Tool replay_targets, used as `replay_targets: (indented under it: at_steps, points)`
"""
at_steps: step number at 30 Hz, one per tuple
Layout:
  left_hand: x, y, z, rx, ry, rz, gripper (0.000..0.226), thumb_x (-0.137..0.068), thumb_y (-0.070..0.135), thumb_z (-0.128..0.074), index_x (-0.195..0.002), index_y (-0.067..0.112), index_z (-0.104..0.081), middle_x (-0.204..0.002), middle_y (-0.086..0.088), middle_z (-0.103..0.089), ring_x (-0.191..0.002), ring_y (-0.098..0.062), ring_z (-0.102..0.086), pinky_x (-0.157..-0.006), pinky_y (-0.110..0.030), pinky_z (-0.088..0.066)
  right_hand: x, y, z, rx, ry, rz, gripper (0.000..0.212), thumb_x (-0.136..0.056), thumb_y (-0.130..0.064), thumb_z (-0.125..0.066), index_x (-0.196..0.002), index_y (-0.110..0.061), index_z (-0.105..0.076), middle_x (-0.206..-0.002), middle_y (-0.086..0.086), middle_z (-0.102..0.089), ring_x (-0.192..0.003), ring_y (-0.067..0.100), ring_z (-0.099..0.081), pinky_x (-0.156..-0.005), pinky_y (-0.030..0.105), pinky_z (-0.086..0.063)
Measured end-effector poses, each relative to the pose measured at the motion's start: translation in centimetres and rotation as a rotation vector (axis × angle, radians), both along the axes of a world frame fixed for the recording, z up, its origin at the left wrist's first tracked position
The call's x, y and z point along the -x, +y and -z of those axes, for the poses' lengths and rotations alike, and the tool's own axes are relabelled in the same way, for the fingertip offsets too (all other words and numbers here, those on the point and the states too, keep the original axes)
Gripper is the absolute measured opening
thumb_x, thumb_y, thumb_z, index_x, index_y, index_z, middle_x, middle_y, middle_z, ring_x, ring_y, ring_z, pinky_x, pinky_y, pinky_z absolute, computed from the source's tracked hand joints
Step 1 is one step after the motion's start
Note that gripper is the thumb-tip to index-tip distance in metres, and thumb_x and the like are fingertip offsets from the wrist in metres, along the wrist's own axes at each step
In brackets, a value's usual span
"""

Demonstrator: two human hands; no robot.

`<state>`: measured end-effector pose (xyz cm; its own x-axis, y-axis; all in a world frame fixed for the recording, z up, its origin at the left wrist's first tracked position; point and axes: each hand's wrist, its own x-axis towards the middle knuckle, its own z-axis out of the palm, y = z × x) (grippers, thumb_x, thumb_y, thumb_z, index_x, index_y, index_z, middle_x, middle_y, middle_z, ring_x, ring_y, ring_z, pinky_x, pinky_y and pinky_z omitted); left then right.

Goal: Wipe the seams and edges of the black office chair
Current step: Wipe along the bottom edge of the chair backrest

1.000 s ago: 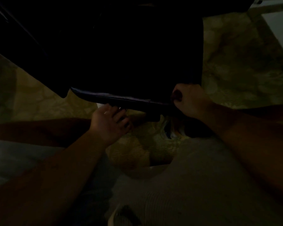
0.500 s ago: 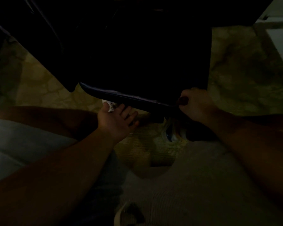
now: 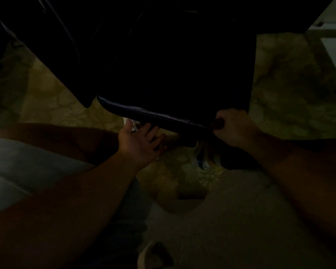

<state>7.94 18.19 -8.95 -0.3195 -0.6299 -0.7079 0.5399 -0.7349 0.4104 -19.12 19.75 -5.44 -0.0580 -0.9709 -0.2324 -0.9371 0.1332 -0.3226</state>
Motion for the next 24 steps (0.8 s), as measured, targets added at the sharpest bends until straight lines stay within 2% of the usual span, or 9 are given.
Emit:
replay_targets:
  at_steps: [3, 6, 8, 11, 14, 18, 20, 24]
  points:
    - [-0.3, -0.1, 0.3, 0.012, -0.008, 0.025, 0.079, -0.097, 0.073, -0.026, -0.155, 0.020, -0.038, -0.155, -0.007, -0.047, -0.142, -0.035, -0.042, -0.119, -0.058, -0.021, 0.0, -0.2, -0.1, 0.085, 0.064, 0.089, 0.015, -0.089, -0.025, -0.065, -0.098, -0.013, -0.063, -0.093, 0.000, -0.045, -0.080, 0.017, -0.048, -0.066, 0.024, -0.032]
    - [-0.4, -0.2, 0.4, 0.024, -0.019, 0.045, 0.078, -0.097, 0.072, -0.028, -0.155, 0.020, -0.038, -0.155, -0.008, -0.047, -0.141, -0.036, -0.042, -0.121, -0.059, -0.019, 0.3, -0.2, -0.2, 0.008, 0.040, 0.029, 0.016, -0.087, -0.024, -0.068, -0.098, -0.013, -0.064, -0.093, 0.000, -0.051, -0.090, 0.023, -0.059, -0.068, 0.025, -0.037]
    - [-0.5, -0.4, 0.5, 0.022, -0.019, 0.033, 0.078, -0.098, 0.071, -0.030, -0.154, 0.018, -0.038, -0.154, -0.010, -0.047, -0.140, -0.037, -0.044, -0.121, -0.060, -0.017, 0.3, 0.0, -0.1, 0.018, 0.022, 0.029, 0.013, -0.087, -0.024, -0.067, -0.094, -0.015, -0.064, -0.090, 0.000, -0.053, -0.088, 0.023, -0.059, -0.066, 0.025, -0.038]
    - [-0.6, -0.4, 0.5, 0.020, -0.032, 0.002, 0.079, -0.098, 0.069, -0.031, -0.153, 0.014, -0.040, -0.151, -0.014, -0.050, -0.138, -0.037, -0.046, -0.120, -0.059, -0.021, 0.2, -0.2, 0.0, 0.109, 0.046, 0.107, 0.016, -0.091, -0.027, -0.061, -0.098, -0.013, -0.063, -0.094, 0.003, -0.050, -0.078, 0.017, -0.048, -0.057, 0.024, -0.031]
    - [-0.6, -0.3, 0.3, 0.011, -0.054, -0.019, 0.074, -0.100, 0.067, -0.031, -0.150, 0.014, -0.045, -0.148, -0.015, -0.053, -0.136, -0.038, -0.048, -0.118, -0.058, -0.026, 0.1, -0.2, 0.2, 0.029, 0.012, 0.035, 0.017, -0.088, -0.027, -0.066, -0.098, -0.014, -0.064, -0.105, 0.009, -0.058, -0.087, 0.021, -0.055, -0.067, 0.024, -0.035]
    - [-0.8, -0.4, 0.1, -0.013, -0.032, -0.051, 0.073, -0.101, 0.066, -0.031, -0.151, 0.014, -0.044, -0.148, -0.017, -0.052, -0.136, -0.038, -0.048, -0.106, -0.056, -0.033, -0.2, -0.3, 0.2, 0.100, 0.025, 0.092, 0.019, -0.090, -0.028, -0.064, -0.099, -0.012, -0.064, -0.101, 0.008, -0.056, -0.084, 0.020, -0.054, -0.067, 0.025, -0.034]
    - [-0.9, -0.4, 0.1, -0.024, -0.019, -0.098, 0.071, -0.101, 0.063, -0.033, -0.150, 0.012, -0.043, -0.147, -0.019, -0.052, -0.134, -0.038, -0.050, -0.107, -0.055, -0.035, -0.3, -0.4, 0.1, 0.093, 0.041, 0.087, 0.019, -0.090, -0.028, -0.064, -0.099, -0.012, -0.063, -0.100, 0.009, -0.057, -0.082, 0.018, -0.050, -0.067, 0.025, -0.034]
    - [-1.4, -0.9, -0.1, -0.019, 0.033, -0.211, 0.069, -0.101, 0.060, -0.035, -0.152, 0.013, -0.038, -0.147, -0.021, -0.050, -0.128, -0.039, -0.056, -0.110, -0.056, -0.036, -0.6, -0.4, 0.2, 0.057, 0.004, 0.029, 0.018, -0.088, -0.026, -0.067, -0.097, -0.010, -0.065, -0.101, 0.010, -0.060, -0.091, 0.026, -0.060, -0.068, 0.025, -0.037]
